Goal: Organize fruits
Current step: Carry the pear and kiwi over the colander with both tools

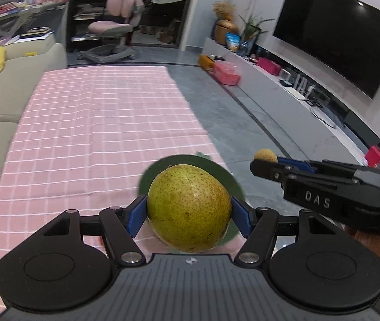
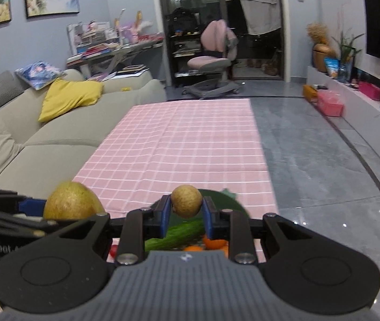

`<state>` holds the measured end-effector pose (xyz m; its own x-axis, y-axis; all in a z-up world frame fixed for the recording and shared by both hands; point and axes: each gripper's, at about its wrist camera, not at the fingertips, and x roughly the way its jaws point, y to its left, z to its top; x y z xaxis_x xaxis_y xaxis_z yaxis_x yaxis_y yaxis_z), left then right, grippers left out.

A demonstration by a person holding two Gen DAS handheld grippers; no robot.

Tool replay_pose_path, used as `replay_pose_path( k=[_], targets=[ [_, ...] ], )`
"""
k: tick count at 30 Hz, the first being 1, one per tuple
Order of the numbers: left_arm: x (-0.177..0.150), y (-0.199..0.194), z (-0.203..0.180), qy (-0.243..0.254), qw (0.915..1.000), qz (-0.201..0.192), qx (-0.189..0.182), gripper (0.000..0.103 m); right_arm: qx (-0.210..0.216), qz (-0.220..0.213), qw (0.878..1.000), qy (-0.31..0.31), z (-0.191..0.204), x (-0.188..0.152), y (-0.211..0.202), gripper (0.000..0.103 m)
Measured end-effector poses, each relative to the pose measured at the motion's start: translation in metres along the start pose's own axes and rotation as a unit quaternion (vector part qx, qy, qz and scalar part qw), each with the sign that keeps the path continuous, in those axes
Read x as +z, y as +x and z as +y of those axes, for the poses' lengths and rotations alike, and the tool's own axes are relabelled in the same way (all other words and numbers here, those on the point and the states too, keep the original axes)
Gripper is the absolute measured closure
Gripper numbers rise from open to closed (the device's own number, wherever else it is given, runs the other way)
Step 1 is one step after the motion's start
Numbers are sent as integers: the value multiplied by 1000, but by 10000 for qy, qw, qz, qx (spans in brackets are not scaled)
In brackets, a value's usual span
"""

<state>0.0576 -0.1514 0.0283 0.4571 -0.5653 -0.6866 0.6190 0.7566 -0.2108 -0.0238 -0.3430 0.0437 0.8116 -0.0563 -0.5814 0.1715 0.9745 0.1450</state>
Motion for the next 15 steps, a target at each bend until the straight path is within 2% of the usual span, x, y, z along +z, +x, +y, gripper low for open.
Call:
replay_pose_path(
  k=[8,15],
  targets=[
    [-5,20,-24,180,9996,158,-160,26,-178,66,9994,276,-32,-15,-17,81],
    [-18,42,-29,294,9987,387,-172,26,-187,259,9972,682,-42,-35,-1,81]
  ],
)
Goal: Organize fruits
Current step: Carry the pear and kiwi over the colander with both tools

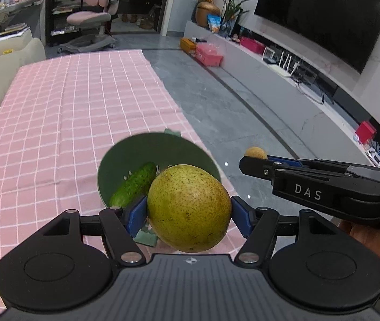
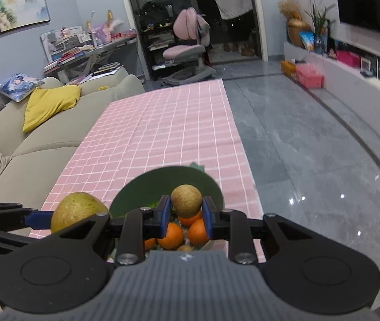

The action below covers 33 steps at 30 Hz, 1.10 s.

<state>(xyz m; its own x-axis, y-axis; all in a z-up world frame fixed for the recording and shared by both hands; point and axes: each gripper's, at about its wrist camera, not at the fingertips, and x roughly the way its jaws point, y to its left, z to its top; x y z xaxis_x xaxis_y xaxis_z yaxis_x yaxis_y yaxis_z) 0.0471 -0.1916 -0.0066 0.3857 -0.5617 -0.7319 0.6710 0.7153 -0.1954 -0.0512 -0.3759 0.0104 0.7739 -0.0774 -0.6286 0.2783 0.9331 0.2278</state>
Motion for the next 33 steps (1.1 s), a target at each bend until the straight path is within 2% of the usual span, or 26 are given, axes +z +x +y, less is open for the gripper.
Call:
replay_pose_path(
  k=[6,21,33],
  targets=[
    [-7,29,6,94,9994,314,119,26,-27,255,9997,40,-2,-16,26,81],
    [6,70,11,416,9969,672,20,26,1,346,9992,218,-7,0,88,81],
    [5,91,6,476,9949,886,37,26,114,705,9973,187,-7,-3,118,81]
  ],
)
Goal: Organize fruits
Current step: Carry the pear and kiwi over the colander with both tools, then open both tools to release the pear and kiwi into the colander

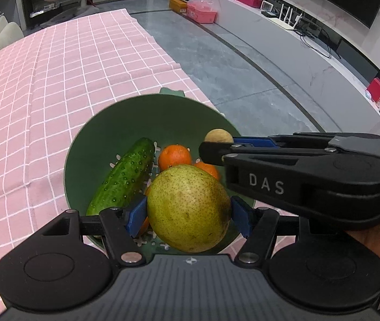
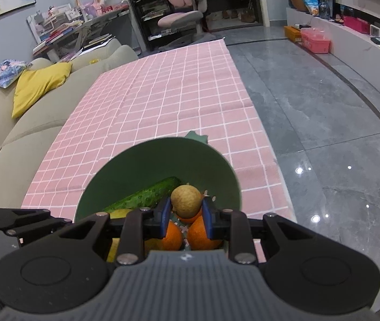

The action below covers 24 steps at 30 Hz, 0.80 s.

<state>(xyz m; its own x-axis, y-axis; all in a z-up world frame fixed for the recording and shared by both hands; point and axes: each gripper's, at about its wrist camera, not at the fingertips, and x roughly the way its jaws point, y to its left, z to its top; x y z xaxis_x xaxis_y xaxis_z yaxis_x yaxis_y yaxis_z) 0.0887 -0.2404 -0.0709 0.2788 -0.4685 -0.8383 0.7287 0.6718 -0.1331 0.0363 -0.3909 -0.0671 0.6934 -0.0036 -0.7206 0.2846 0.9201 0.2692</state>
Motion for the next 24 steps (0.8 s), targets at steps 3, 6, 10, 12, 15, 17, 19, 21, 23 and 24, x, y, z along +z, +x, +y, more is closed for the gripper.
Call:
replay_pose_path(
  k=[3,6,10,12,15,17,19,21,23,24],
  targets=[
    [-2,1,4,-81,10000,26,44,26,87,58,9999,-36,2,-1,4,81],
    [-4,3,7,-176,9998,52,35,26,114,153,9998,-8,1,-3,6,81],
    [-8,8,8,-179,9997,144,60,26,132,217,9997,-47,4,-4,9,81],
    [-9,10,8,-157,9997,171,51,26,144,236,9996,-71,6,-4,10,81],
    [-12,11,9,-184,9997,170,28,26,122,282,9995,-94,7,-4,12,81],
    [-12,11,10,-213,9996,175,17,26,77,318,9994,-87,6,-5,14,80],
    [-11,12,10,-191,9996,199,5,26,59,337,9994,-93,7,-5,15,80],
    [-10,12,8,-99,9997,233,30,26,59,325,9994,-111,8,-5,15,80],
    [-8,14,10,-173,9994,290,39,26,70,296,9995,-112,8,-5,14,79],
    [-7,14,12,-268,9991,332,50,26,65,277,9995,-102,8,-4,14,76]
  ],
)
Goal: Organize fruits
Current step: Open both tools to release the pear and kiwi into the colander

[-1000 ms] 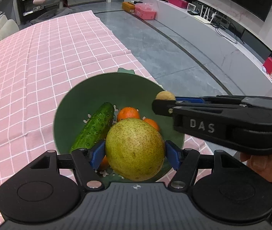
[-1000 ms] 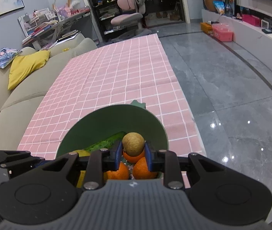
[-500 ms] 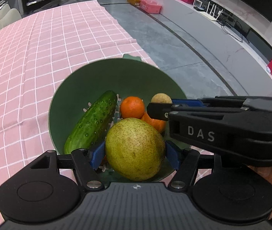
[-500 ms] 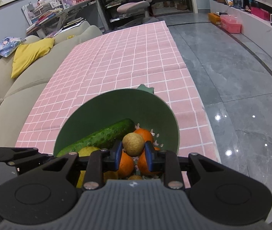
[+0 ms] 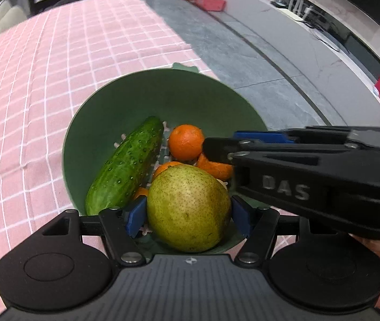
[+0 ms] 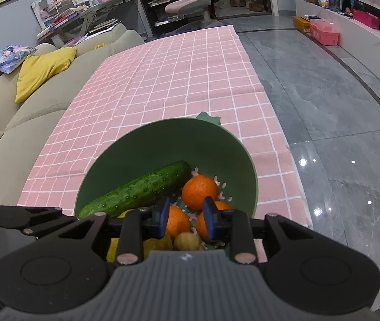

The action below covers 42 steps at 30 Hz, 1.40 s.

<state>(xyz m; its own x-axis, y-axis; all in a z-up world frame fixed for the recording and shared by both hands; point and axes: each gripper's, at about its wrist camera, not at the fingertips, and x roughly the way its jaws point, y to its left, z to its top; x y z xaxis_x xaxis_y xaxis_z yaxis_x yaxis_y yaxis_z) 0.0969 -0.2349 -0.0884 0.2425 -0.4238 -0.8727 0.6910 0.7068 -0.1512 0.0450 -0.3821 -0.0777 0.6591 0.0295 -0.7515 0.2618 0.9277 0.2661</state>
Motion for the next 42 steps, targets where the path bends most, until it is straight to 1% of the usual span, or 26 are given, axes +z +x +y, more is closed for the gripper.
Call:
replay_pose_path(
  k=[1,3,5,12,14,15,17,18,20,22,24,27,30,34,37,42],
  targets=[
    [1,1,3,-122,9999,51,6,26,-8,-29,10000,23,-1,0,-1,72],
    [3,1,7,-265,9996,67,-80,26,-9,-85,9999,100,-3,1,-3,71],
    [2,0,8,-296,9995,42,-135,26,38,-135,9997,182,-5,2,-6,71],
    [4,1,5,-296,9995,81,33,26,99,-288,9990,333,-11,4,-14,71],
    [6,-1,4,-291,9995,66,32,26,131,-311,9988,348,-11,4,-16,71],
    [6,-1,3,-331,9994,35,-37,23,142,-323,9988,342,-11,4,-17,71],
    [8,-10,7,-524,9980,-206,-291,14,165,-374,9986,347,-12,5,-19,71],
    [10,-15,9,-607,9967,-350,-409,11,175,-401,9984,364,-13,5,-21,71],
    [16,-25,5,-458,9973,-507,-256,11,273,-498,9969,553,-17,6,-25,70],
    [19,-31,0,-276,9979,-576,-105,11,303,-567,9958,653,-21,8,-28,70],
    [19,-37,-1,-197,9978,-627,-64,11,297,-604,9954,682,-23,8,-29,70],
    [18,-45,-1,-254,9975,-651,-69,11,291,-631,9951,706,-26,8,-31,70],
    [14,-52,4,-396,9971,-637,-158,11,279,-649,9950,709,-26,8,-34,70],
    [10,-61,3,-401,9968,-688,-41,11,287,-688,9947,702,-25,7,-37,70],
    [10,-69,3,-422,9967,-693,-34,11,284,-711,9945,710,-27,6,-40,70],
    [9,-89,3,-364,9958,-838,69,11,214,-744,9945,702,-30,3,-46,70]
  ],
)
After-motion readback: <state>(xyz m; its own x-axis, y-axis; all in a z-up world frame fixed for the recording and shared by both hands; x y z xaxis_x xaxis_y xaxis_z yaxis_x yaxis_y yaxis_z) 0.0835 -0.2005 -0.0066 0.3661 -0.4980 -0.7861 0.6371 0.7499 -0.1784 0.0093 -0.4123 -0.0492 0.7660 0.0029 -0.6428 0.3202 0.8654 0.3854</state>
